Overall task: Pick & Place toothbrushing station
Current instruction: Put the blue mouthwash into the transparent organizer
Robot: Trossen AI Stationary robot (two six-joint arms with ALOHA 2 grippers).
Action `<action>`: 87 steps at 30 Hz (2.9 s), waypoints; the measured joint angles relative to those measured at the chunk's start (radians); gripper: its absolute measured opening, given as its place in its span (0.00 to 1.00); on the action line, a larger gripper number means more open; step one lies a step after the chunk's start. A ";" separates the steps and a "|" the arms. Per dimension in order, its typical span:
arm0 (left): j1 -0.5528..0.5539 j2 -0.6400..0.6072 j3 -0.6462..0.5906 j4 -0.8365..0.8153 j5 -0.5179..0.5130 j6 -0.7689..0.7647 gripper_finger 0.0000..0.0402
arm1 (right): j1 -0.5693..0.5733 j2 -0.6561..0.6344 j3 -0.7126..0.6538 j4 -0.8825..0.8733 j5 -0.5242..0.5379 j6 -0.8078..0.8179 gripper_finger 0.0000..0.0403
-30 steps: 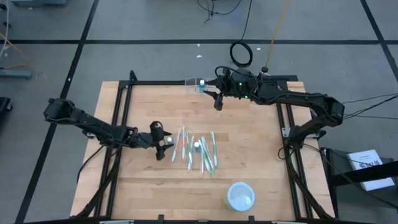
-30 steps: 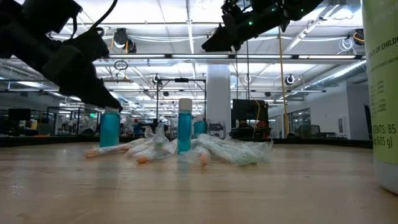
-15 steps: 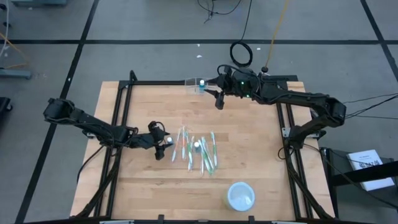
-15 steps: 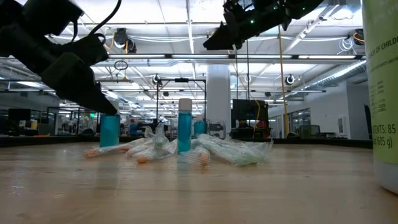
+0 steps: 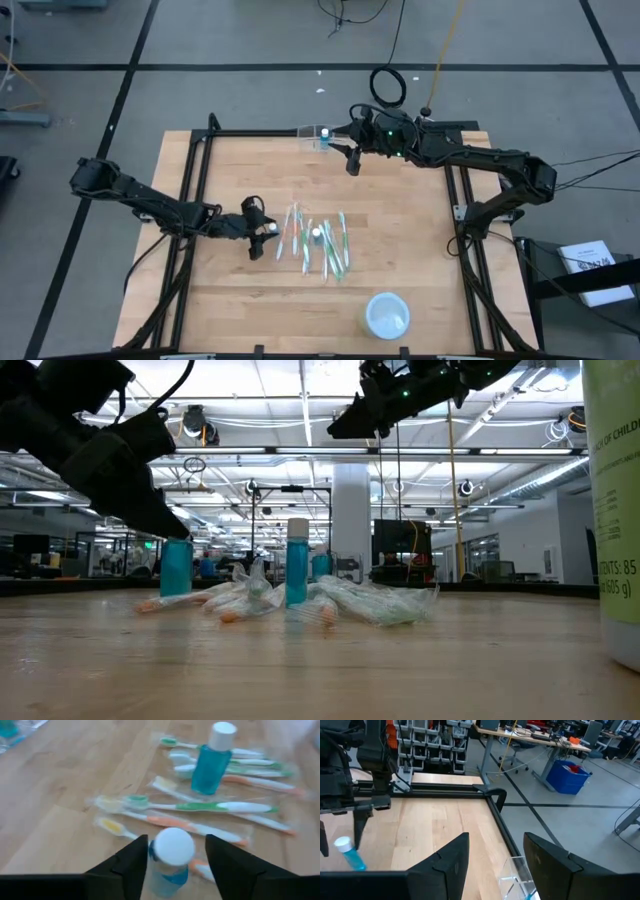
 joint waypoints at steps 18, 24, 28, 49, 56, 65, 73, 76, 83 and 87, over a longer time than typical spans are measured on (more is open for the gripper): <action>0.000 0.000 0.000 0.000 -0.056 -0.007 0.34 | 0.000 0.000 0.000 -0.005 0.000 0.000 0.45; 0.000 0.000 0.000 0.076 -0.115 0.056 0.34 | 0.000 0.000 0.000 -0.016 0.001 0.001 0.45; 0.014 -0.006 0.034 0.104 -0.133 0.121 0.34 | -0.001 -0.006 0.000 -0.021 0.003 0.005 0.45; 0.037 -0.015 0.319 -0.913 0.160 -0.288 0.37 | -0.003 -0.020 0.000 -0.037 0.003 -0.026 0.45; 0.068 -0.008 0.307 -0.993 0.194 -0.164 0.56 | -0.003 -0.020 0.000 -0.038 0.000 -0.037 0.45; 0.110 0.057 0.247 -0.856 0.207 0.064 0.64 | -0.003 -0.020 -0.029 -0.019 0.000 -0.048 0.45; 0.150 0.146 0.243 -0.836 0.207 0.106 0.56 | -0.005 -0.020 -0.035 -0.009 0.000 -0.048 0.45; 0.156 0.180 0.243 -0.822 0.217 0.123 0.53 | -0.005 -0.020 -0.035 -0.011 0.000 -0.048 0.45; 0.156 0.206 0.246 -0.800 0.239 0.157 0.45 | -0.005 -0.020 -0.035 -0.014 -0.001 -0.046 0.45; 0.155 0.205 0.245 -0.785 0.239 0.159 0.37 | -0.005 -0.020 -0.035 -0.015 -0.001 -0.045 0.45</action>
